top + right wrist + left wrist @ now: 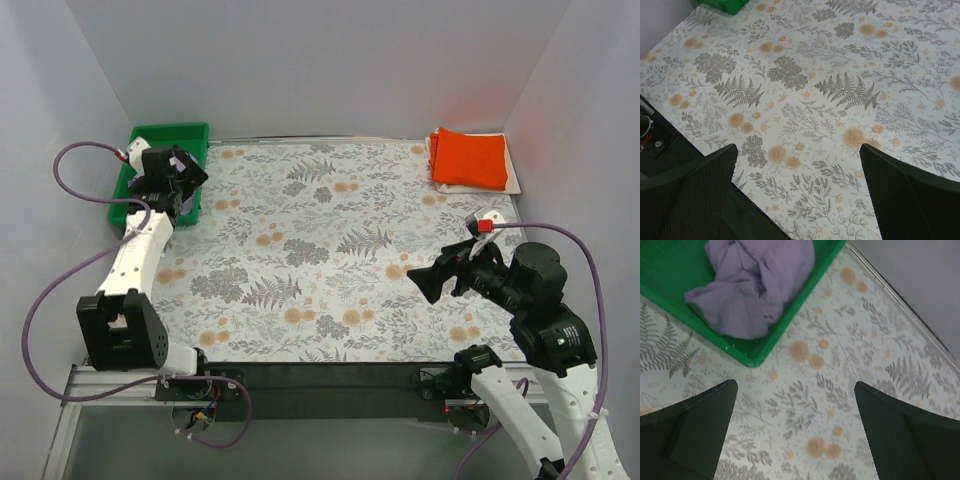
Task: Fold and stack the t-shirts
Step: Move the tshirt to the center of the board, then flatten the tshirt out
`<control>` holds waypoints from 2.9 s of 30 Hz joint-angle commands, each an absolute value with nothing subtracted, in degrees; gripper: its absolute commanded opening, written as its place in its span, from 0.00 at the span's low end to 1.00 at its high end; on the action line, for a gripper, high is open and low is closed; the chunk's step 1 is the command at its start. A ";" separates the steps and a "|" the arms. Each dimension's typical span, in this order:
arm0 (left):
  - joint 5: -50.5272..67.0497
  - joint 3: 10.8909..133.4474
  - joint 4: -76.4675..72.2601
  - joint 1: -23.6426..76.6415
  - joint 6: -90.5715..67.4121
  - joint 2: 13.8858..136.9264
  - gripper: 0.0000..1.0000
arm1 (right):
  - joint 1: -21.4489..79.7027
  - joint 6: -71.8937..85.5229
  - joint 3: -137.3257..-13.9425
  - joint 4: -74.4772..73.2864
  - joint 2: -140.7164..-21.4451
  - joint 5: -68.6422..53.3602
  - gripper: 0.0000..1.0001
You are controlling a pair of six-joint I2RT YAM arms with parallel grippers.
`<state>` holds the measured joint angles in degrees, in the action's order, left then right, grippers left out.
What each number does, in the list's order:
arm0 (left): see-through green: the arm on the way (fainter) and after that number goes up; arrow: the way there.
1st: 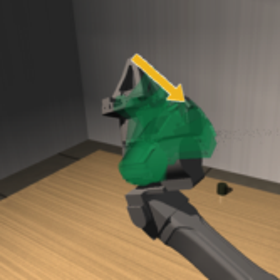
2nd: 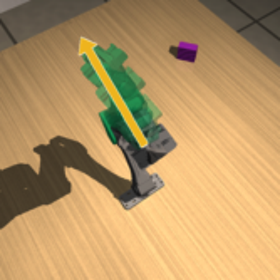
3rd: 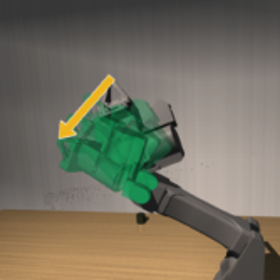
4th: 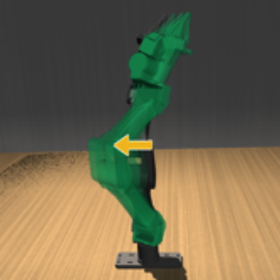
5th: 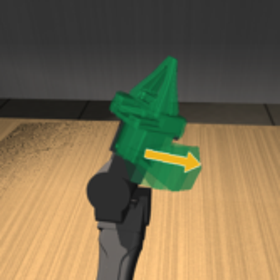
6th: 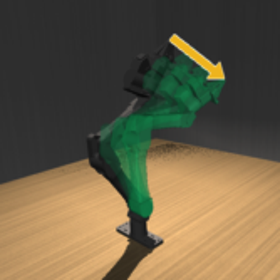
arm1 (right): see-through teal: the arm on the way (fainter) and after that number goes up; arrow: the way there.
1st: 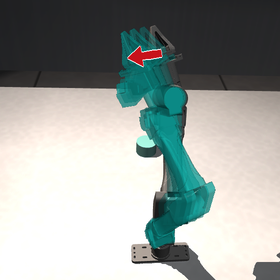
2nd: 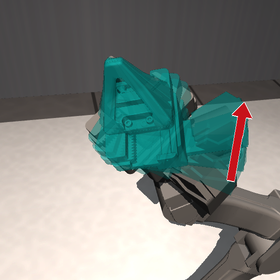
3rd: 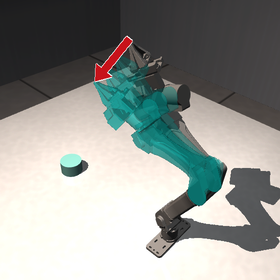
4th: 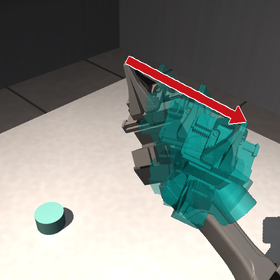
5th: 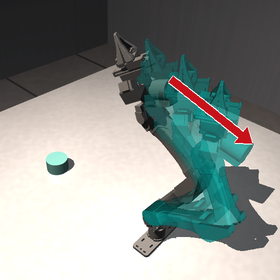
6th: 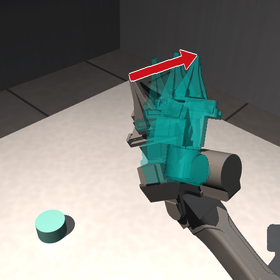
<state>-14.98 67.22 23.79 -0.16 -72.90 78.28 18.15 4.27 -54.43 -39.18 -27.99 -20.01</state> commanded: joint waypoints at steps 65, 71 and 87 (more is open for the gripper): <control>9.15 52.87 21.89 25.75 -80.85 65.50 0.62 | 21.97 6.94 -46.67 -34.45 -35.33 -27.59 0.98; 0.10 45.18 27.66 25.75 -83.14 53.10 0.98 | 22.24 10.37 -46.41 -34.98 -36.82 -23.74 0.98; 2.64 43.68 37.53 25.66 -77.00 49.74 0.94 | 30.75 15.99 -45.44 -15.13 -79.34 -13.98 0.93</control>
